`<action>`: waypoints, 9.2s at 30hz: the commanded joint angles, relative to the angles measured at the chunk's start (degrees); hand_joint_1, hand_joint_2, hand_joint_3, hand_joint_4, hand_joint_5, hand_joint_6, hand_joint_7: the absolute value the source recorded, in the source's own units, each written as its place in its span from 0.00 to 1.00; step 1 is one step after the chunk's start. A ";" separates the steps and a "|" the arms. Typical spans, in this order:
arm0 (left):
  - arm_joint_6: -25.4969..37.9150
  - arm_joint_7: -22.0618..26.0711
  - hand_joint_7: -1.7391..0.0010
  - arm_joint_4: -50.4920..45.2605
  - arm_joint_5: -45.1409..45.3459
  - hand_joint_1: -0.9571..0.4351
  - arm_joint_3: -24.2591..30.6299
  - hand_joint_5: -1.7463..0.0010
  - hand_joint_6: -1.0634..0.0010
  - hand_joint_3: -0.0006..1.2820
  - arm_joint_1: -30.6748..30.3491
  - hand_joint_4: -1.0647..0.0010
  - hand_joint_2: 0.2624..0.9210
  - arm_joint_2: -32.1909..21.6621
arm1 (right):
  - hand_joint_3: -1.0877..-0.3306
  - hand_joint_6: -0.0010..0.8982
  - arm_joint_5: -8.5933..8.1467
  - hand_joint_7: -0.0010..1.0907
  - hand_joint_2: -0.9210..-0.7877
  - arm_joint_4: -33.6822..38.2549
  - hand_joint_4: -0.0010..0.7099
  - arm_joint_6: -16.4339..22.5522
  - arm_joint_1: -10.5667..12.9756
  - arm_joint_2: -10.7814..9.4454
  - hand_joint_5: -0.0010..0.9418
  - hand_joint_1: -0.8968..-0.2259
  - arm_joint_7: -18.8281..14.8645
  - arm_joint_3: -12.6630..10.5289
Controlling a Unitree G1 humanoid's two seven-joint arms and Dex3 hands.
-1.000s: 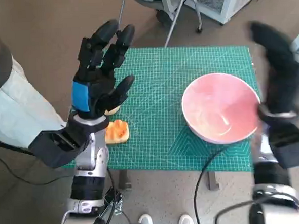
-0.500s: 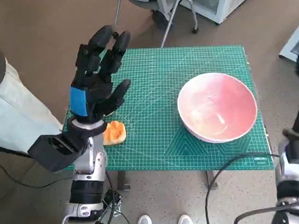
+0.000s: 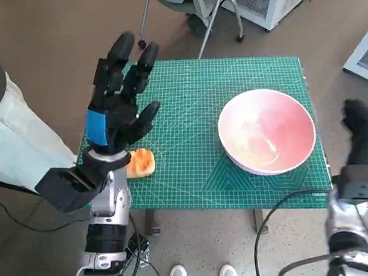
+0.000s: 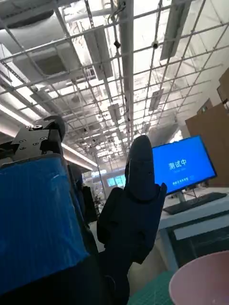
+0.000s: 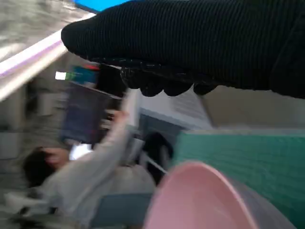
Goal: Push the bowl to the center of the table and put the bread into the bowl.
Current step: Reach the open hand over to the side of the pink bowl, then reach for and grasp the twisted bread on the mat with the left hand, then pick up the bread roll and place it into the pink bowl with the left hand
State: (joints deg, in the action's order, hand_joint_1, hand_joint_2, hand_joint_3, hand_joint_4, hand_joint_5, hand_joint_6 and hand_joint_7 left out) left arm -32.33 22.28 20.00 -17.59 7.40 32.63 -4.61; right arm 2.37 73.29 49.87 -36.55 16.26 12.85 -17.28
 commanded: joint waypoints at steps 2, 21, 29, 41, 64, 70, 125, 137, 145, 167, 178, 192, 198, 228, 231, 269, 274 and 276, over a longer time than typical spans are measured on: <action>0.19 -0.40 0.88 -1.41 1.29 0.37 0.48 1.00 0.89 0.22 -0.97 0.68 1.00 -1.59 | 0.31 0.10 -1.89 0.52 0.00 1.67 0.44 -3.63 -0.90 -3.55 0.02 0.57 -1.21 -0.60; 0.56 -2.13 0.92 -4.79 2.12 0.34 1.01 1.00 0.90 0.22 -3.85 0.69 1.00 -3.05 | 0.22 0.14 -4.23 0.54 0.00 3.07 0.43 -12.95 -8.99 -10.16 0.01 0.58 -2.10 -1.83; 0.90 -2.63 0.92 -6.75 2.59 0.34 1.09 1.00 0.90 0.23 -5.16 0.69 1.00 -3.71 | 0.21 0.11 -6.10 0.60 0.00 3.33 0.39 -15.99 -12.12 -11.55 0.00 0.58 -3.74 -3.49; 1.92 -3.37 0.93 -9.10 2.91 0.32 1.04 1.00 0.90 0.24 -7.06 0.70 1.00 -4.96 | 0.26 0.11 -7.42 0.69 0.00 3.68 0.43 -19.16 -16.63 -14.03 0.01 0.56 -3.35 -5.15; 3.51 -2.65 0.94 -8.75 3.66 0.32 2.02 1.00 0.87 0.24 -9.10 0.70 1.00 -8.43 | 0.22 0.02 -6.63 0.75 0.00 3.67 0.39 -22.48 -18.94 -13.52 0.01 0.64 -4.07 -5.11; 5.03 -0.20 0.94 -8.26 6.34 0.32 1.75 1.00 0.86 0.24 -10.36 0.70 1.00 -13.09 | 0.27 0.06 -8.54 0.76 0.00 3.01 0.42 -20.03 -19.54 -12.08 0.02 0.59 -6.05 -6.79; 24.71 10.49 0.97 16.57 46.49 0.46 -26.52 1.00 0.66 0.00 7.62 0.74 0.88 -30.11 | 0.48 0.10 -21.92 0.75 0.00 -23.59 0.53 13.88 -12.53 -9.88 0.01 0.42 -46.65 3.10; 31.71 13.44 0.99 22.95 51.27 0.50 -32.88 1.00 0.67 0.00 10.35 0.80 0.87 -27.45 | 0.48 0.11 -21.43 0.75 0.00 -23.42 0.53 13.88 -12.20 -9.76 0.01 0.41 -45.54 3.85; 28.58 9.17 0.96 28.04 52.48 0.57 -35.01 0.98 0.58 0.00 10.01 0.71 0.87 -26.44 | 0.48 0.11 -22.23 0.75 0.00 -23.42 0.53 13.81 -11.98 -9.98 0.01 0.43 -46.00 4.40; 32.71 20.78 0.76 7.49 51.47 0.41 -34.97 0.88 0.65 0.02 3.18 0.55 0.98 -32.62 | 0.48 0.09 -21.71 0.74 0.00 -22.54 0.52 14.68 -11.86 -10.30 0.00 0.41 -45.03 4.48; 37.91 27.55 0.85 -2.44 52.77 0.34 -35.63 0.95 0.73 0.05 0.77 0.66 1.00 -34.91 | 0.48 0.09 -21.41 0.74 0.00 -21.66 0.53 15.06 -11.92 -10.36 0.01 0.41 -44.12 4.49; 38.02 24.45 0.89 -4.65 53.16 0.37 -34.80 1.00 0.77 0.04 -4.32 0.77 1.00 -35.01 | 0.48 0.09 -22.37 0.73 0.00 -22.32 0.54 14.34 -11.38 -10.97 0.01 0.41 -44.51 4.99; 38.23 22.49 0.90 -4.32 54.95 0.38 -35.86 1.00 0.79 0.03 -5.81 0.76 1.00 -34.40 | 0.50 0.09 -22.97 0.73 0.00 -22.85 0.54 13.95 -11.07 -11.18 0.01 0.41 -45.04 5.21; 24.48 -3.70 0.40 3.05 55.85 0.69 -31.11 0.29 0.36 0.06 -7.87 0.37 0.97 -33.85 | 0.51 0.06 -23.58 0.73 0.00 -22.57 0.52 12.48 -10.82 -12.05 0.00 0.41 -46.83 5.08; 24.64 -3.18 0.38 2.17 54.16 0.69 -28.95 0.30 0.36 0.06 -6.56 0.37 0.98 -34.14 | 0.52 0.06 -23.23 0.73 0.00 -22.66 0.52 12.40 -10.69 -12.00 0.00 0.41 -46.56 5.14; 17.86 -14.61 0.33 14.23 52.87 0.69 -27.37 0.38 0.40 0.03 27.46 0.29 1.00 -15.43 | 0.55 0.05 -22.29 0.74 0.00 -23.79 0.51 11.69 -10.31 -11.26 0.00 0.42 -46.02 4.76; 14.99 -17.01 0.31 24.00 53.68 0.69 -29.68 0.36 0.42 0.04 30.29 0.32 1.00 -12.40 | 0.55 0.05 -22.70 0.74 0.00 -23.62 0.51 12.01 -10.19 -11.18 0.00 0.42 -46.38 4.65; 14.03 -17.28 0.30 27.67 53.69 0.69 -30.37 0.35 0.43 0.05 31.24 0.34 1.00 -11.32 | 0.55 0.05 -22.68 0.74 0.00 -23.77 0.51 12.26 -10.00 -11.15 0.00 0.43 -46.32 4.64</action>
State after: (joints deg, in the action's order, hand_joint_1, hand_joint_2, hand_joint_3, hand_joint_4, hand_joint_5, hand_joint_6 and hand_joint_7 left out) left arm -16.75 6.21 42.69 35.73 -22.03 61.32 -17.06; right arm -20.09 49.13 61.99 -48.09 5.08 -33.36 -12.55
